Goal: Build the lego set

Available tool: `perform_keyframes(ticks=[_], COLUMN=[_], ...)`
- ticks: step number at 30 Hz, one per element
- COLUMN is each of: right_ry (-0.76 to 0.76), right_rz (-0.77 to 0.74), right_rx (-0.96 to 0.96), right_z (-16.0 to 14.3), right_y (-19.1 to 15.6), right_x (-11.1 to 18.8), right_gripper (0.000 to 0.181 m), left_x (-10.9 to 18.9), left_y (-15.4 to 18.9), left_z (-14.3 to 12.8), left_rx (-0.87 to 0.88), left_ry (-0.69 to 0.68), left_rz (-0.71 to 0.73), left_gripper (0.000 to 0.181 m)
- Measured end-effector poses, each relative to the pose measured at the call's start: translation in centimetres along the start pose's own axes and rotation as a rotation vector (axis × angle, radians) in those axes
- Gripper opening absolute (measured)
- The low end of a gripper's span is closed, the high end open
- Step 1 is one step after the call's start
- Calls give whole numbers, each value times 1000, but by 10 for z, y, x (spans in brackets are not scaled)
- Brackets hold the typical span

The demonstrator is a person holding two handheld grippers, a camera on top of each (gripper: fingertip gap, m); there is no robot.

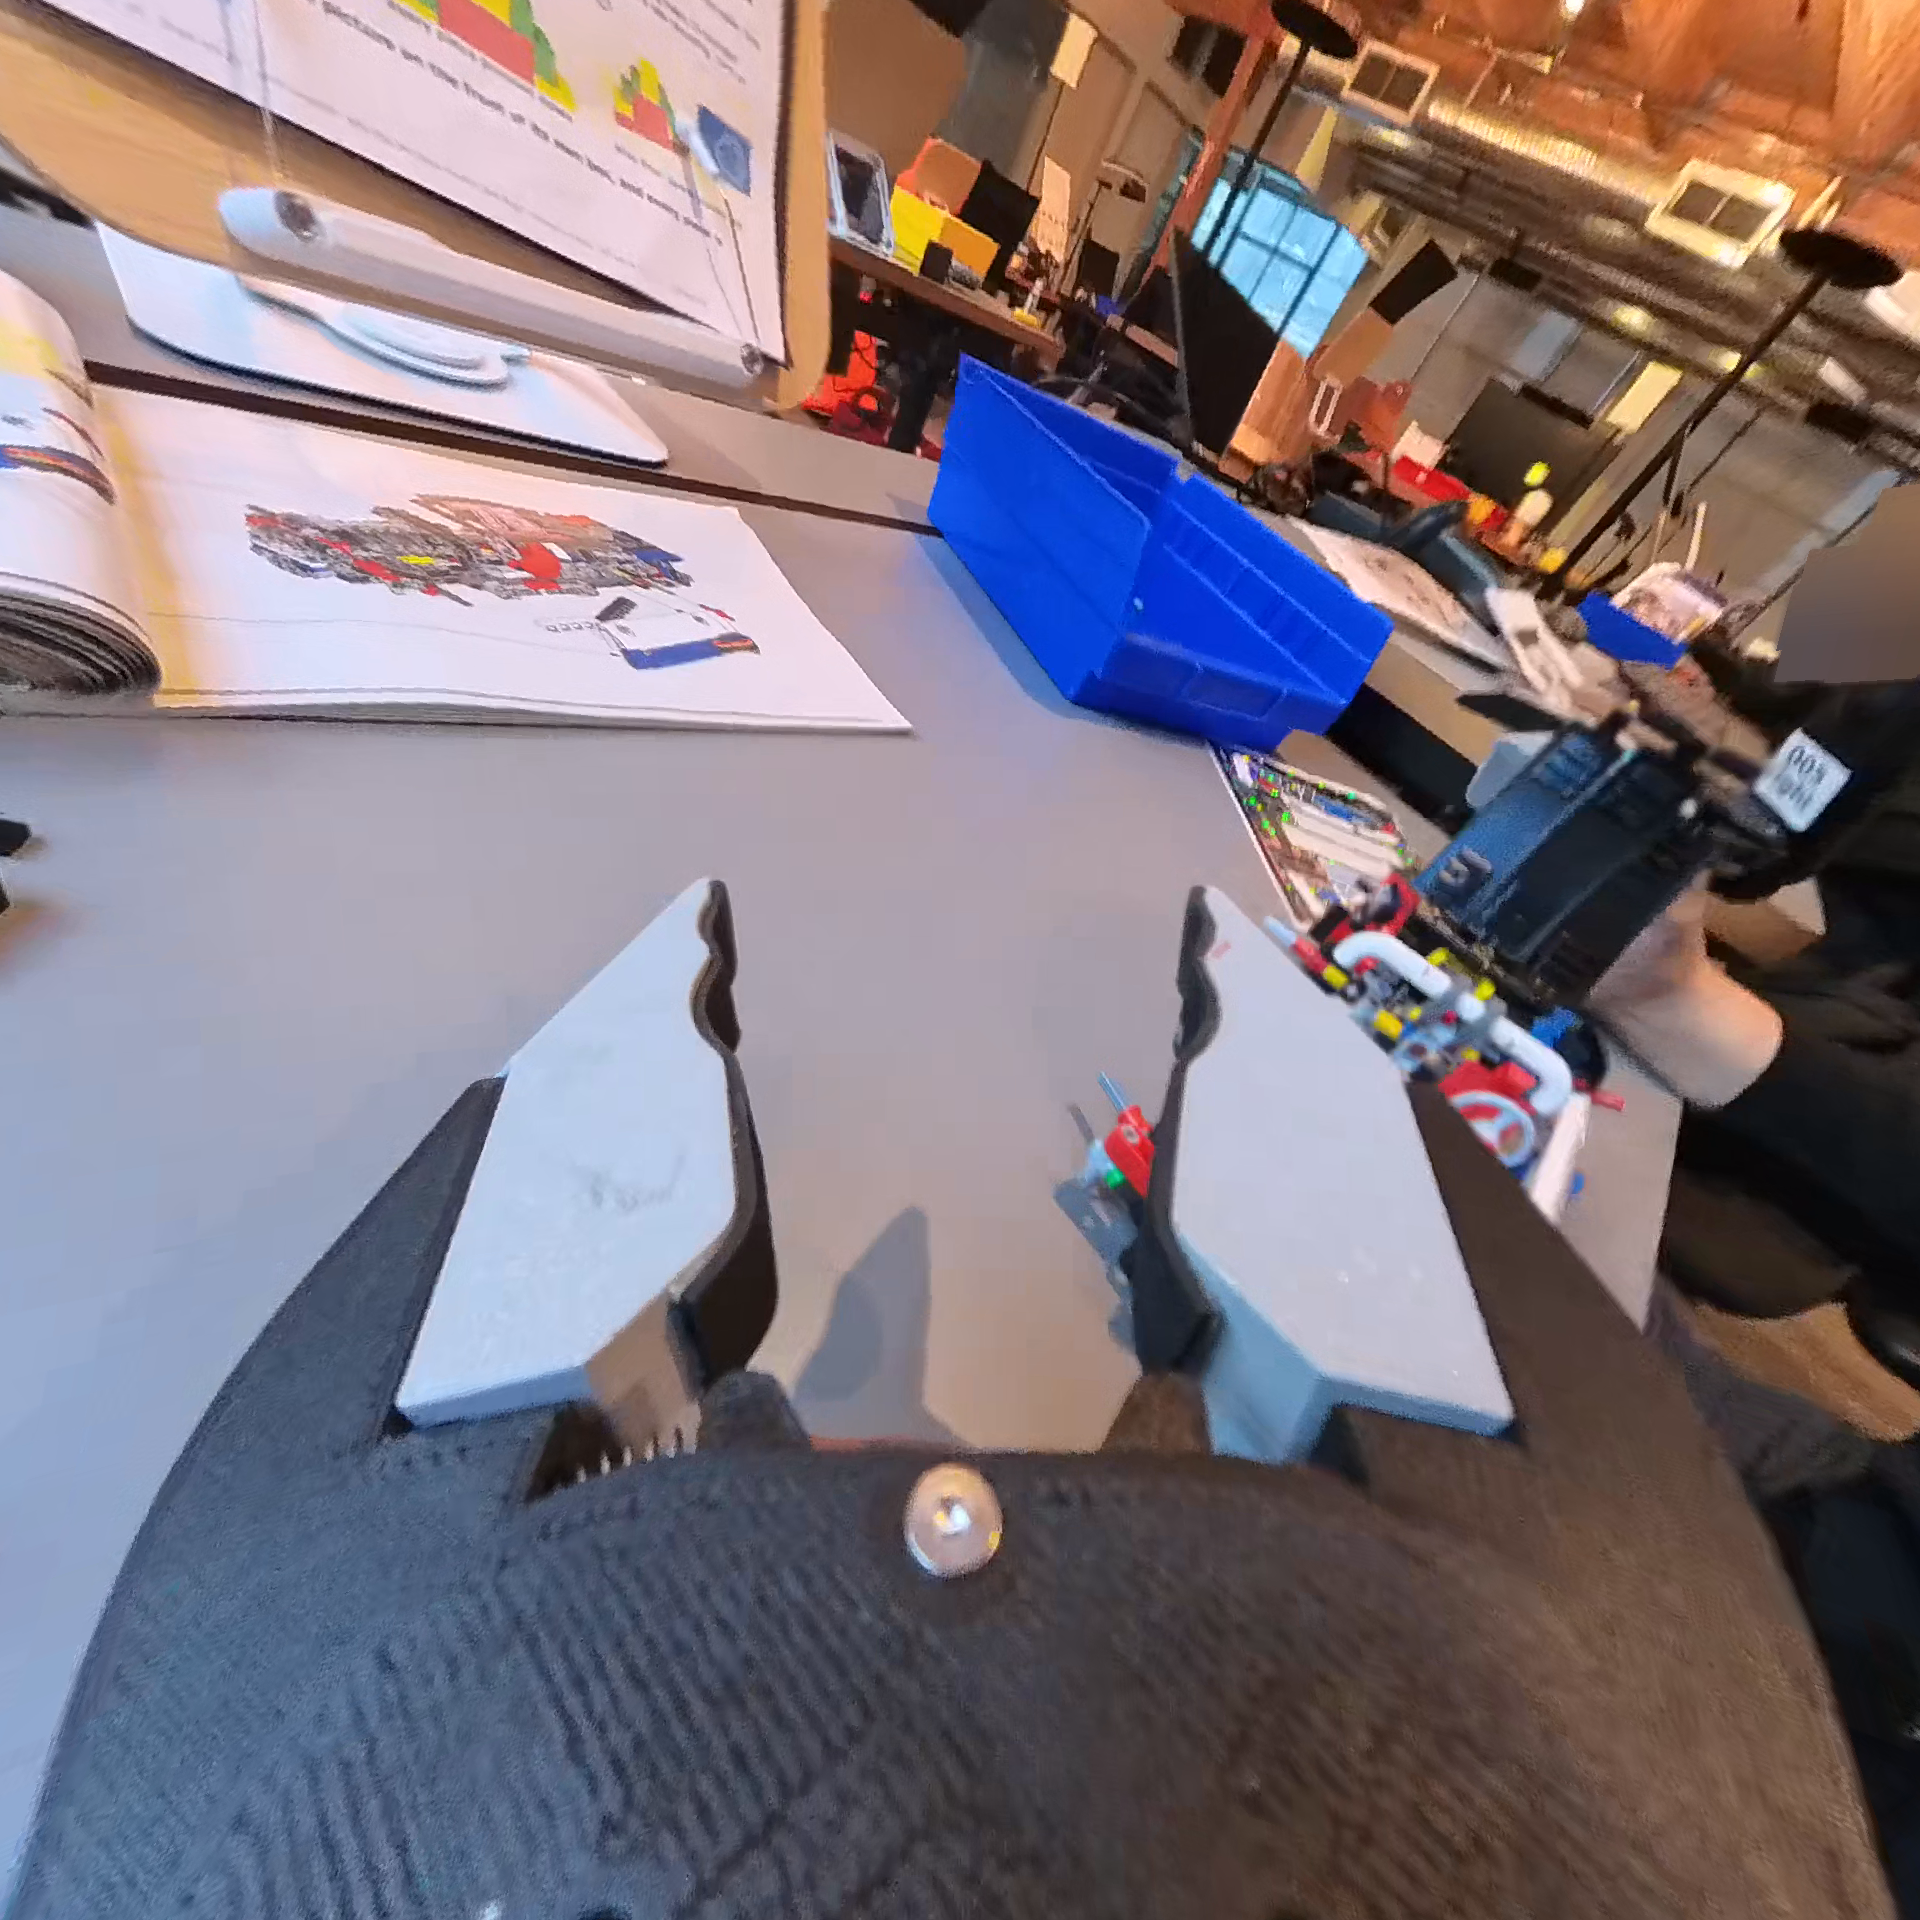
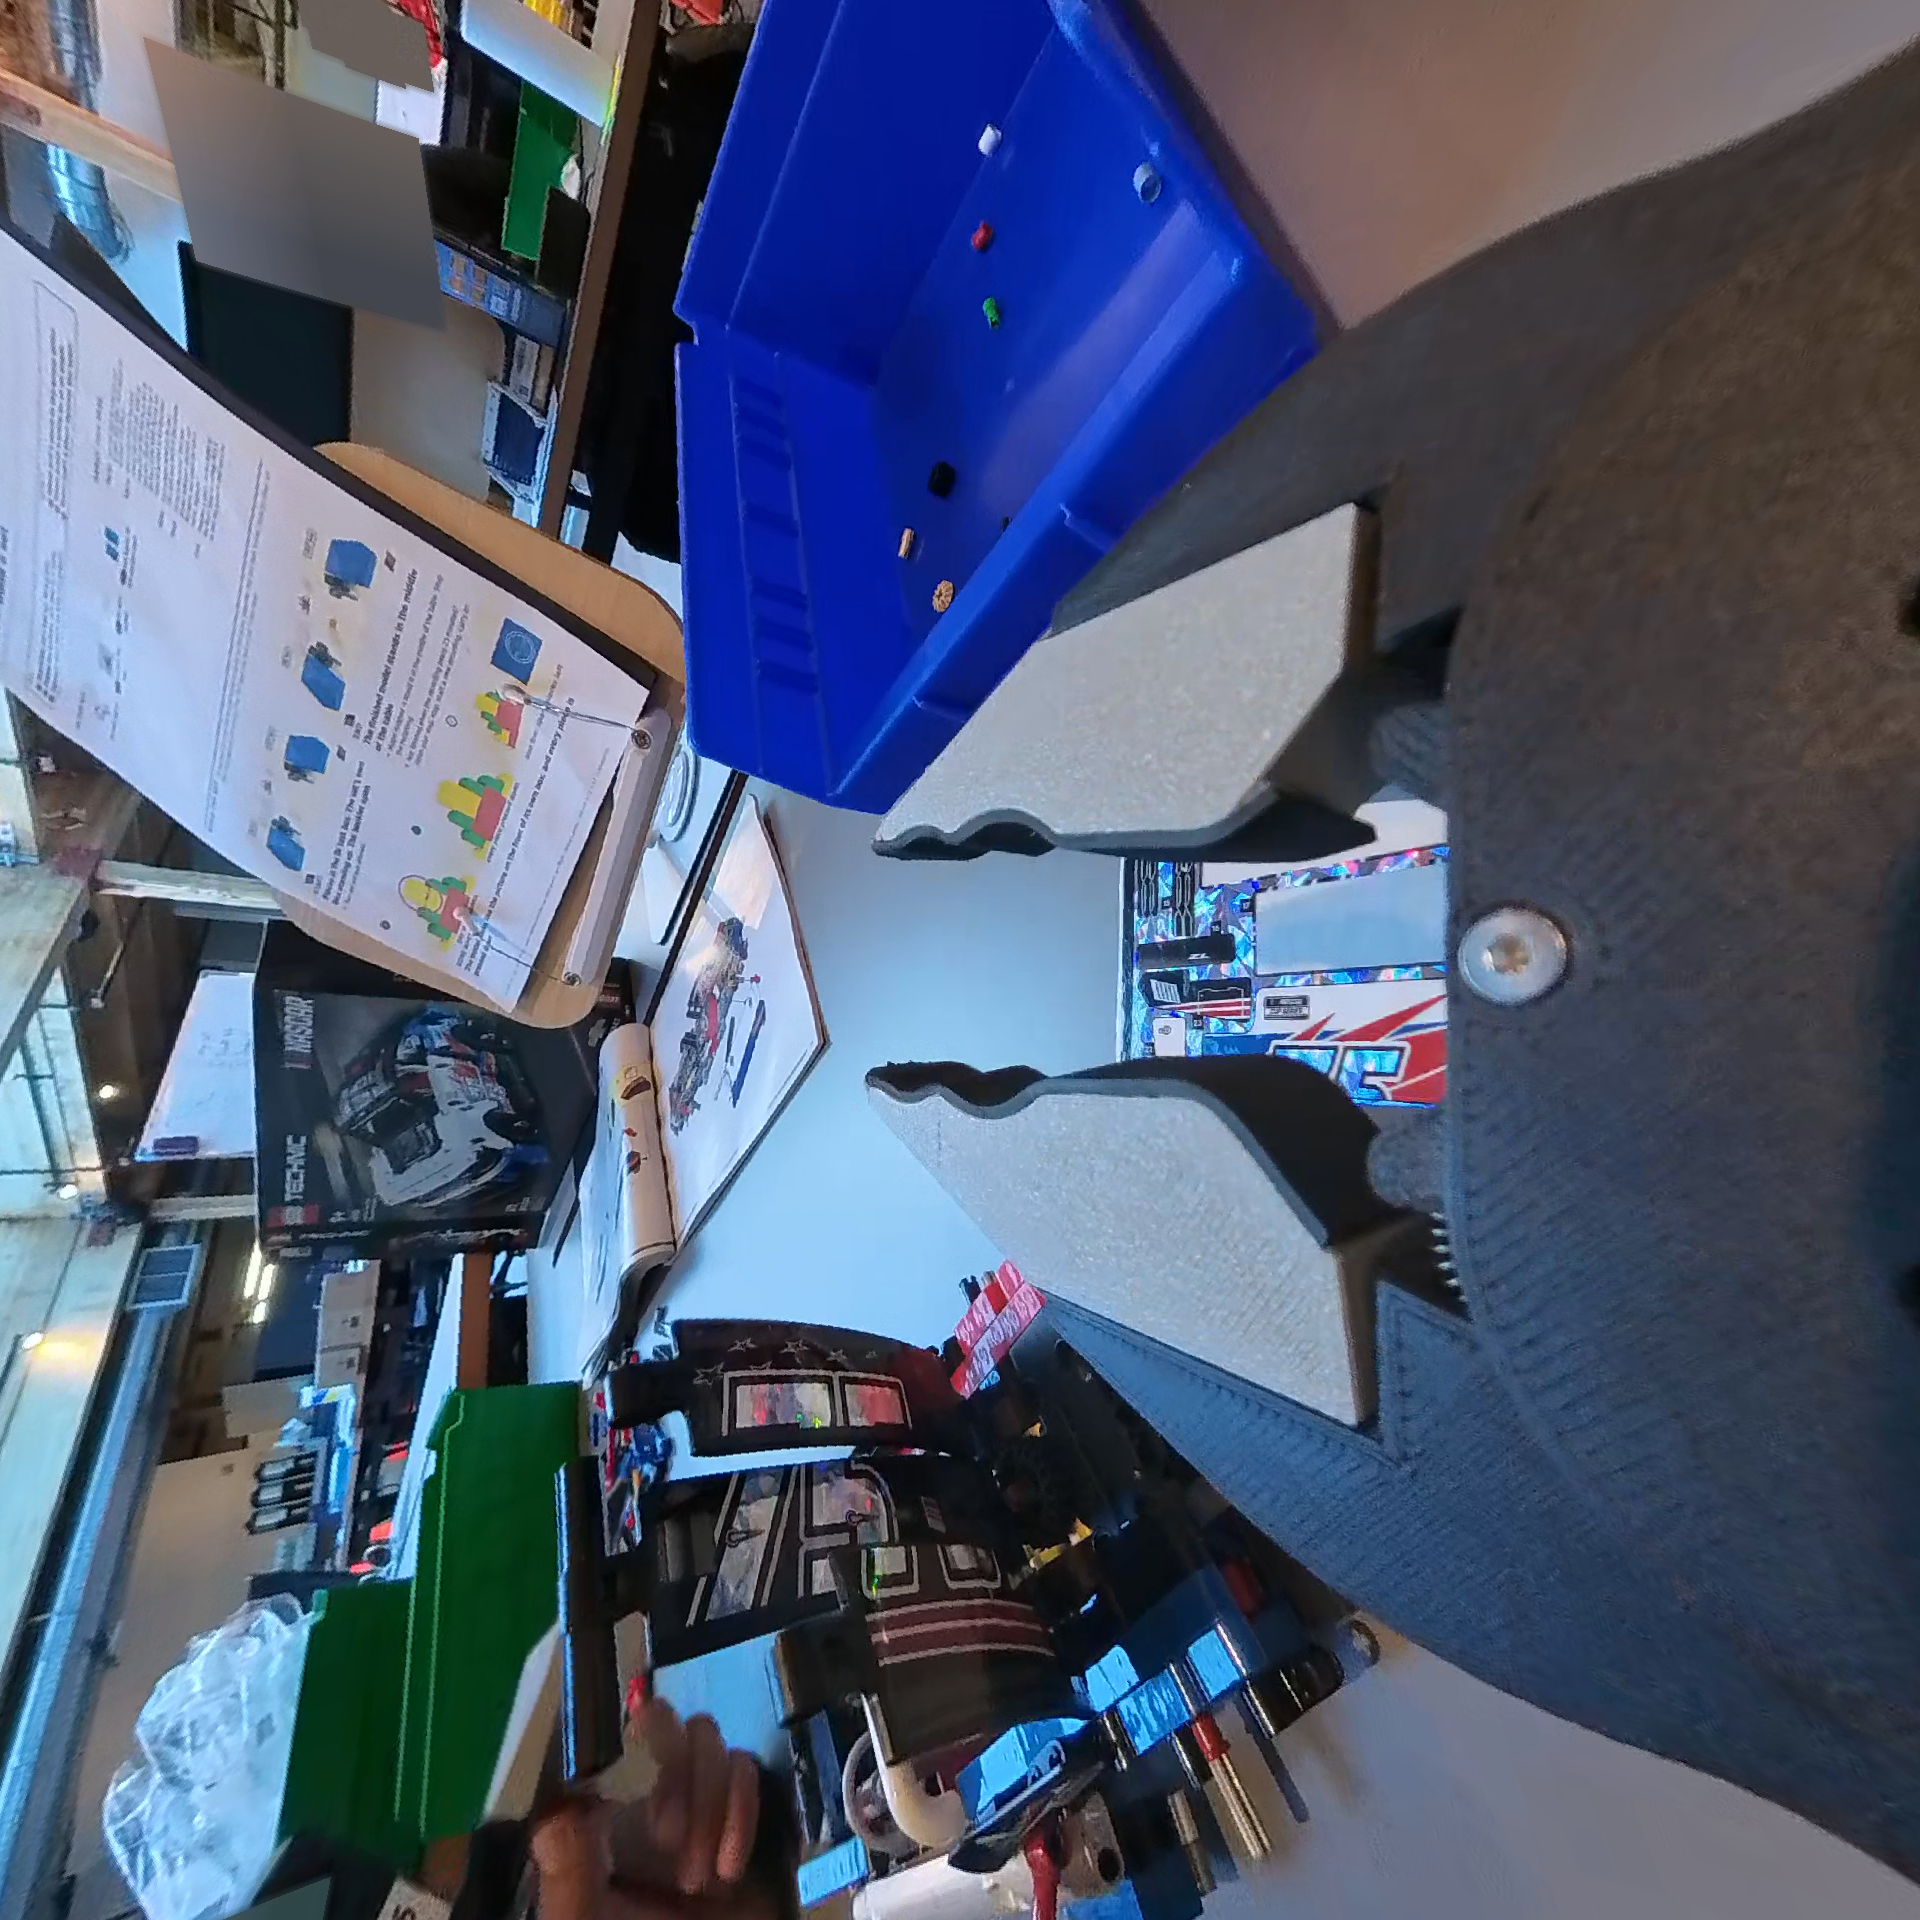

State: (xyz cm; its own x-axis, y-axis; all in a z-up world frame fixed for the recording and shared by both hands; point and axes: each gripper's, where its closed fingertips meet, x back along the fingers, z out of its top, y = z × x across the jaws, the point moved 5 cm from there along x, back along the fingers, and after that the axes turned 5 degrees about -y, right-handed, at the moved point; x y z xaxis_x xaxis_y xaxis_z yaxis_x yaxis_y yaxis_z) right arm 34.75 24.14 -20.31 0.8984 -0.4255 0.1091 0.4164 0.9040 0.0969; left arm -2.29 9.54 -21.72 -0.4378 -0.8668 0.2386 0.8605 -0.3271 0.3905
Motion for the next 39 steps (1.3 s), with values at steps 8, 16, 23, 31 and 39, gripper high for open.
perform_keyframes(ticks=[8,16,23,31,39], right_ry=[-8,-15,-14,-15,-10], right_rz=[-5,-16,-20,-16,-13], right_rx=[14,32,43,49,52], right_z=[-1,-1,-1,-2,-1], right_y=[-2,-3,-4,-5,-6], right_x=[-1,-2,-2,-2,-1], right_gripper=[34,32,29,28,27], left_x=[14,13,-3,-13,-8], left_y=[66,106,120,134,129], left_z=[-28,-54,-64,-60,-57], left_rx=[-259,-384,-436,-424,-412], left_ry=[-219,-450,-515,-516,-602], left_rz=[-67,-159,-208,-276,-251], left_gripper=[58,50,17,0,20])
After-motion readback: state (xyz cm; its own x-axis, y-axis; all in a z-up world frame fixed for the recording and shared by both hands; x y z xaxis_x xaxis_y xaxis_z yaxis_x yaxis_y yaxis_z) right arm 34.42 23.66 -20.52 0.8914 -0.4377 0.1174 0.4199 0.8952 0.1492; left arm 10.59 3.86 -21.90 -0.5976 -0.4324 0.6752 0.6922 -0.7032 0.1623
